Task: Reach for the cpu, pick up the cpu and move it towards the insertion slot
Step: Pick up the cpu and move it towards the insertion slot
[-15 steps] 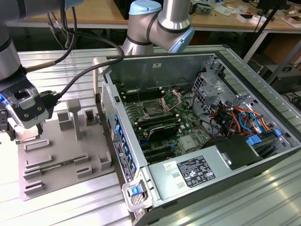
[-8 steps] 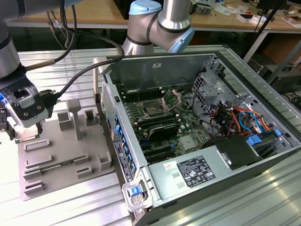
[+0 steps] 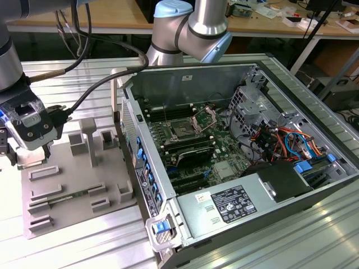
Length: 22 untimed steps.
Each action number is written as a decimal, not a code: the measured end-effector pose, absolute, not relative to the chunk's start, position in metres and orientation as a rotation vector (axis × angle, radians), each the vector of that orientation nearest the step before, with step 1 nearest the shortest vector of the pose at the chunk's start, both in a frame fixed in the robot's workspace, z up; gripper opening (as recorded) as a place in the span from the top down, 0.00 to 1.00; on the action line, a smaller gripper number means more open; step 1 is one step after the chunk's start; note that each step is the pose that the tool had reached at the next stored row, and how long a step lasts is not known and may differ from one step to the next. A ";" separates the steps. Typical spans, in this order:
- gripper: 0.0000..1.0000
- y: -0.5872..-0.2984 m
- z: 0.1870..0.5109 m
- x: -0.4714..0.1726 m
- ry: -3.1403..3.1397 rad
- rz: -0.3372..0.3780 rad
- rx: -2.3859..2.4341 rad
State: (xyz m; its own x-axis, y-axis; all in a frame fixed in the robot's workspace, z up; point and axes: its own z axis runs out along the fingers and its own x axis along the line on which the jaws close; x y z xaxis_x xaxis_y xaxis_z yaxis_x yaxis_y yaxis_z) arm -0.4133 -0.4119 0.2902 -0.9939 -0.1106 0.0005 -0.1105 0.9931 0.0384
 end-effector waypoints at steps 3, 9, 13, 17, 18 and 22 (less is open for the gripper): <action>0.45 -0.412 0.292 -0.413 -3.134 -0.060 0.174; 0.45 -0.412 0.294 -0.413 -3.134 -0.060 0.174; 0.45 -0.412 0.296 -0.413 -3.134 -0.060 0.174; 0.45 -0.412 0.298 -0.413 -3.134 -0.060 0.174; 0.45 -0.412 0.299 -0.413 -3.134 -0.060 0.174; 0.45 -0.412 0.302 -0.413 -3.134 -0.060 0.174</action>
State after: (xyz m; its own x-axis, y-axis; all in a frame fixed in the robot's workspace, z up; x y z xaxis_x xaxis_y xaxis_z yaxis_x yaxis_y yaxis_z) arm -0.4133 -0.4119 0.3016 -0.9939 -0.1106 0.0004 -0.1105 0.9931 0.0384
